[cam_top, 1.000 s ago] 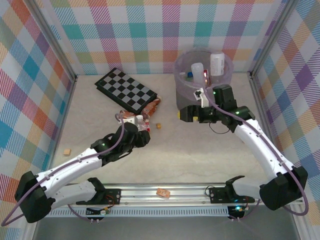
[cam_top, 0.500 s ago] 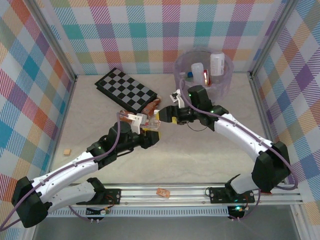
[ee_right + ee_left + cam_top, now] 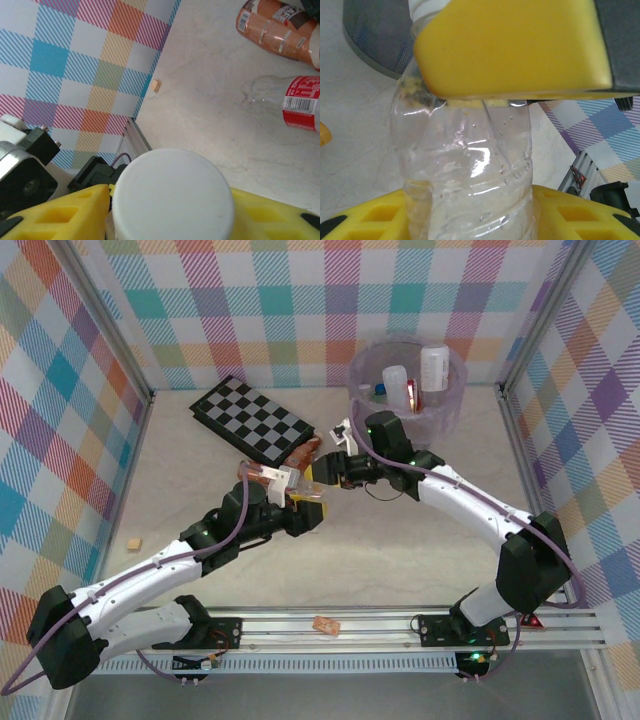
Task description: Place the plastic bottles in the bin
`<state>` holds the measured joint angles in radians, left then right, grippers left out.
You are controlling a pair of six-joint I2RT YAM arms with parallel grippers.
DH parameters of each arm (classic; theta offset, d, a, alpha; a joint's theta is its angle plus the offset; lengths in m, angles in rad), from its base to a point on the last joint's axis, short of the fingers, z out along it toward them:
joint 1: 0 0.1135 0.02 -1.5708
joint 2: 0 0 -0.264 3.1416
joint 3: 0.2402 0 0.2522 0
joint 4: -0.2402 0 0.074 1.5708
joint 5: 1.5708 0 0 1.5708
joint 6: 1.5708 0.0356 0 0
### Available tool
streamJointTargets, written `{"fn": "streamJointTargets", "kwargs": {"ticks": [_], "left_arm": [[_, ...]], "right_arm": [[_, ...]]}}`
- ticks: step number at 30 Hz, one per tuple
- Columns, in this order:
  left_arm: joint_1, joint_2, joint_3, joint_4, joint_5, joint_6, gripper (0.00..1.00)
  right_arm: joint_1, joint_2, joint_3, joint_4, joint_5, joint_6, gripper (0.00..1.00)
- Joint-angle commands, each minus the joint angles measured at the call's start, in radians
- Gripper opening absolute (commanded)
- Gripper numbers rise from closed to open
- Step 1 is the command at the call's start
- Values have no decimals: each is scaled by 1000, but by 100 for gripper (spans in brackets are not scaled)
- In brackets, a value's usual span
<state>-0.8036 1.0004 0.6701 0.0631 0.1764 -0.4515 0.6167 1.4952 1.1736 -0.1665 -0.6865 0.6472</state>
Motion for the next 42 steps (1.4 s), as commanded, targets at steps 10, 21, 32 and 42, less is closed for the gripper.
{"fn": "streamJointTargets", "kwargs": {"ticks": [10,21,32,42], "left_arm": [[-5,-62,-11,16,-102,14,83],[-5,-216,-66,-195,-226,-58,92],[-5,-125,-36,-288,-286,-175,92],[-5,-156,-68,-313,-302,-209,92]], "right_arm": [[-18,-4,162,-157,93,-130,33],[-244,36,673,-562,267,-402,27],[-470,69,862,-568,536,-541,23],[-535,298,1068,-732,585,-620,23]]}}
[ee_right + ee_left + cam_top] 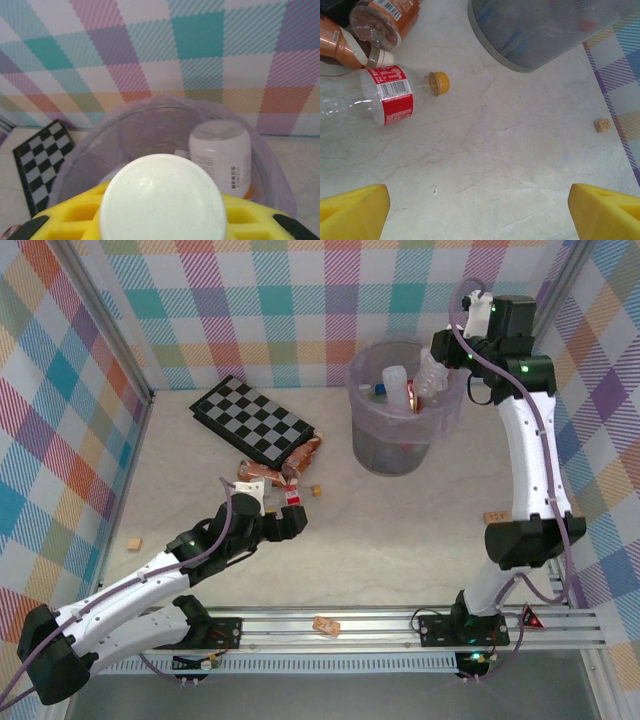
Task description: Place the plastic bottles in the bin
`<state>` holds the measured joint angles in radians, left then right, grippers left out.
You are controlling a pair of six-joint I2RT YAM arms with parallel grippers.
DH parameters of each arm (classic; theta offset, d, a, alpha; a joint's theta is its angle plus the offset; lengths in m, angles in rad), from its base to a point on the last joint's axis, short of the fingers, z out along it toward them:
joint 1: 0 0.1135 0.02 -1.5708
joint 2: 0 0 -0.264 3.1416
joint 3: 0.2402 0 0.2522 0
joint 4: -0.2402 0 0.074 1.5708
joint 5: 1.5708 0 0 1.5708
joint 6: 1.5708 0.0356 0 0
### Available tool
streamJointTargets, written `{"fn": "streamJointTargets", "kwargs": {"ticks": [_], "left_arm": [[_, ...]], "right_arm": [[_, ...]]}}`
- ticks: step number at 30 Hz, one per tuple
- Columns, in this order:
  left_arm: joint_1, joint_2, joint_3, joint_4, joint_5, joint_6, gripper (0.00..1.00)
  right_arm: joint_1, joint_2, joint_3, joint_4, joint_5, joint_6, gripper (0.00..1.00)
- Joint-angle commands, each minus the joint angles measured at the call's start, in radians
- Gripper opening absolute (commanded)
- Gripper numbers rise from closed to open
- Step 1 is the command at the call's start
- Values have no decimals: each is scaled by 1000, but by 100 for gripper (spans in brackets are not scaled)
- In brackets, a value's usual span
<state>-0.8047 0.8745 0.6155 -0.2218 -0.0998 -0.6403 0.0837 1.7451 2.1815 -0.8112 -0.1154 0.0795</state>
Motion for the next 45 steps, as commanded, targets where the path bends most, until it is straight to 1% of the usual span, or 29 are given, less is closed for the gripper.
{"fn": "streamJointTargets", "kwargs": {"ticks": [1,7,9,12,15,19,22,23,25,27,28,31,33,37,39,42,45], "left_arm": [[-4,-35,-13,-38,-34,-24,92],[-4,-21,10,-132,-58,-45,91],[-4,-3,20,-146,-57,-44,91],[-4,17,26,-135,-54,-44,91],[-4,36,36,-125,-50,-42,91],[-5,71,46,-116,-41,-41,91],[-4,96,53,-104,-28,-41,92],[-4,103,56,-103,-22,-40,91],[-4,112,60,-102,-20,-44,91],[-4,115,61,-103,-21,-47,91],[-4,113,61,-103,-23,-50,91],[-4,110,59,-103,-30,-51,92],[-4,109,57,-104,-33,-52,92],[-5,105,53,-109,-45,-63,92],[-2,100,50,-113,-52,-69,93],[-1,90,49,-123,-68,-80,93],[13,80,39,-124,-80,-105,93]], "right_arm": [[-3,66,73,-106,4,-56,23],[0,146,71,-210,-40,-74,24],[5,155,36,-216,-45,-81,24],[16,145,-54,-178,-47,-89,24],[28,148,-105,-175,-35,-99,24],[44,168,-130,-197,-32,-122,24],[63,189,-114,-224,-31,-132,25],[69,193,-107,-232,-34,-133,27],[73,196,-84,-246,-53,-130,35],[73,190,-47,-259,-60,-122,40],[73,187,-30,-264,-57,-121,44],[73,178,49,-296,-55,-119,53],[73,172,99,-314,-55,-116,61],[73,162,184,-363,-36,-115,71],[73,150,199,-373,-24,-110,77],[73,118,184,-371,-29,-99,77],[73,60,118,-340,-89,-77,77]]}}
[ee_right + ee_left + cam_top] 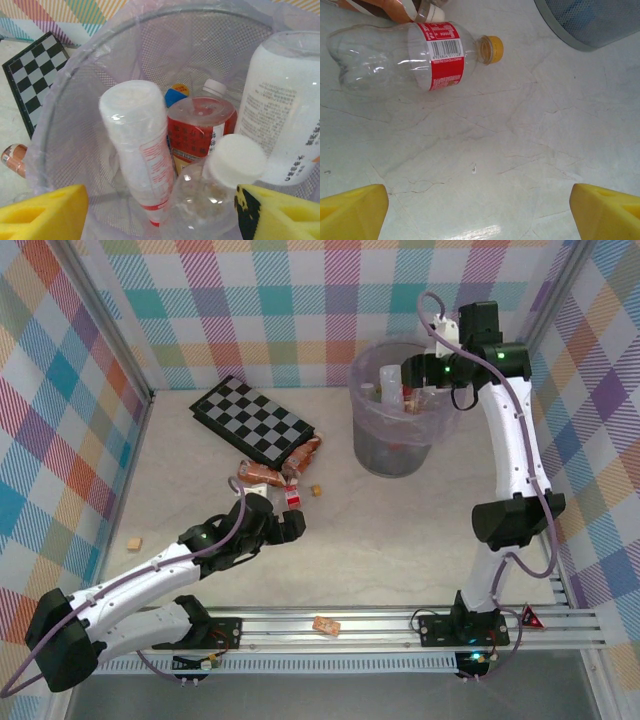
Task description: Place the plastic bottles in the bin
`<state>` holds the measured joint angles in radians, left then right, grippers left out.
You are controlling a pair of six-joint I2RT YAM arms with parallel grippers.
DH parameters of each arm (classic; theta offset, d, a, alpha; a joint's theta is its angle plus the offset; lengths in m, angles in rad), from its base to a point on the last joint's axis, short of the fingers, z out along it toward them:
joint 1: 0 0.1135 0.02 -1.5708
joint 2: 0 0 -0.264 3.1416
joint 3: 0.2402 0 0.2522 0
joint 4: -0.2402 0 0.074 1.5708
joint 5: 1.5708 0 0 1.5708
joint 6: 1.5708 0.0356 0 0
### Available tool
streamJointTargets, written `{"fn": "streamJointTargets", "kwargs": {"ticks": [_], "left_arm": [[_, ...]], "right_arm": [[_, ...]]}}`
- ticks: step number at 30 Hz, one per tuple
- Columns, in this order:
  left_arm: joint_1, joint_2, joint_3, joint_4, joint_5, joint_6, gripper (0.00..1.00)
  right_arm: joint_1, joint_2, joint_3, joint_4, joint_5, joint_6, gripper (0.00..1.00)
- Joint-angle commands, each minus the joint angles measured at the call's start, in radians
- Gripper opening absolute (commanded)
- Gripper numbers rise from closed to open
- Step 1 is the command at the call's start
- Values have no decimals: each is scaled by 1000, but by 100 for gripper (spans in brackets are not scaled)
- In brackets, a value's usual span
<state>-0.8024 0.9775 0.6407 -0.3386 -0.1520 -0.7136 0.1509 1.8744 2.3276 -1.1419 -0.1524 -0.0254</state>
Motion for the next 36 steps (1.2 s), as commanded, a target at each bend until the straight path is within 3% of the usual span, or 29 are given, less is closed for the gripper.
{"fn": "streamJointTargets", "kwargs": {"ticks": [1,8,15,19,23,29,36], "left_arm": [[19,-23,12,-5,-27,-40,93],[96,-3,-4,10,-11,-100,94],[169,27,-15,18,-12,-185,100],[207,76,-62,165,58,-243,100],[217,151,-80,245,36,-324,100],[223,259,-19,241,17,-373,100],[223,362,-64,440,24,-534,100]], "right_arm": [[7,-93,-65,6,-89,37,76],[40,-276,-364,161,-323,100,73],[72,-440,-553,262,-378,161,73],[76,-509,-662,303,-403,198,73],[78,-581,-810,380,-417,246,73],[78,-627,-910,360,-410,246,73],[77,-650,-981,336,-388,224,73]]}}
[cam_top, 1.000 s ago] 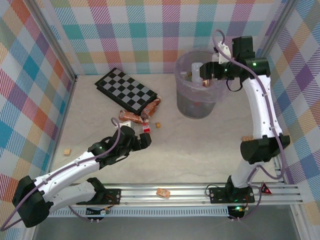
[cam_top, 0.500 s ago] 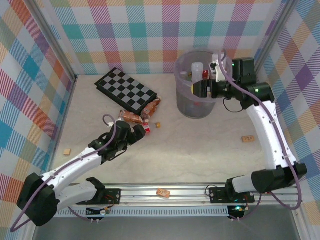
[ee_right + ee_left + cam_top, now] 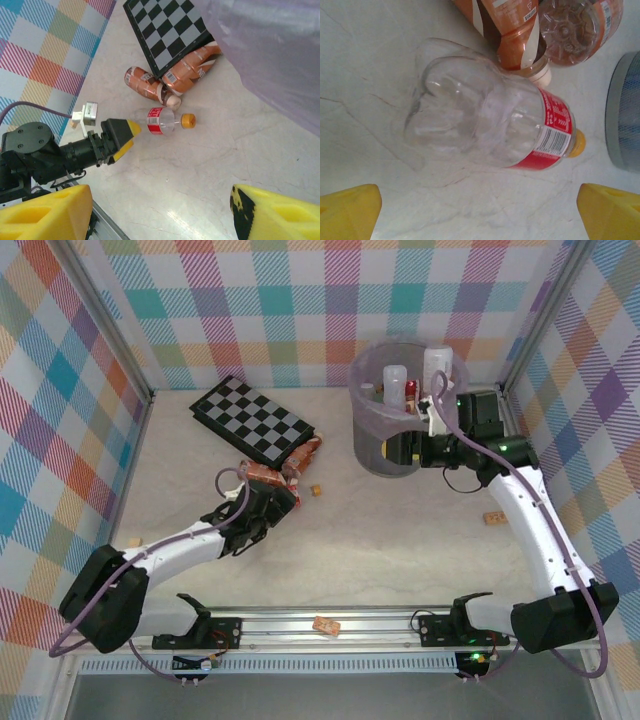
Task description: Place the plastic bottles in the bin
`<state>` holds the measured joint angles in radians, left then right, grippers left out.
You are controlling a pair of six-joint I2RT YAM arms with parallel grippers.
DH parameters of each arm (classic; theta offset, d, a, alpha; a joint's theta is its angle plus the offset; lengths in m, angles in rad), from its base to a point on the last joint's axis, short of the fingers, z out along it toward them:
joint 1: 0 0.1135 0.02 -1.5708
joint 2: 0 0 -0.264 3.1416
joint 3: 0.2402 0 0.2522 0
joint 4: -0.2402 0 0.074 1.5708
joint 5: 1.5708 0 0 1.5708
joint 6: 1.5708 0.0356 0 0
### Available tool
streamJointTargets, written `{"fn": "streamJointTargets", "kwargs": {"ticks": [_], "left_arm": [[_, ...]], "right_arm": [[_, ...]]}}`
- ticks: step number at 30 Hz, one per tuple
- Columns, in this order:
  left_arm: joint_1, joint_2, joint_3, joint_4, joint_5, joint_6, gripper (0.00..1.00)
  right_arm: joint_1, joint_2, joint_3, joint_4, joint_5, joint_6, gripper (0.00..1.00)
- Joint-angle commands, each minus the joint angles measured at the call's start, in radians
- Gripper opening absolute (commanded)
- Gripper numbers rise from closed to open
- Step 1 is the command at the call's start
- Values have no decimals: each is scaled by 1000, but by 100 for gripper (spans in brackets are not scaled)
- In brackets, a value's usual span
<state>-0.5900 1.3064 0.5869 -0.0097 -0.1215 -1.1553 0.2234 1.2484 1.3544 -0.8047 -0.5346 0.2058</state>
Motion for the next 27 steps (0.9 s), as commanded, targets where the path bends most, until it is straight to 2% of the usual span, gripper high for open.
{"fn": "streamJointTargets", "kwargs": {"ticks": [1,11,18,25,27], "left_arm": [[10,52,-9,135,-7,-103,100],[13,197,17,253,-99,-199,100],[21,239,4,280,-129,-232,76],[27,194,15,208,-137,-171,60],[25,166,24,178,-138,-142,59]], "right_arm": [[5,-26,-10,-6,-2,-12,73],[5,-47,-39,-27,6,-34,73],[5,-73,-63,-39,19,-43,73],[5,-89,-75,-44,10,-50,73],[4,-96,-80,-39,1,-52,73]]}}
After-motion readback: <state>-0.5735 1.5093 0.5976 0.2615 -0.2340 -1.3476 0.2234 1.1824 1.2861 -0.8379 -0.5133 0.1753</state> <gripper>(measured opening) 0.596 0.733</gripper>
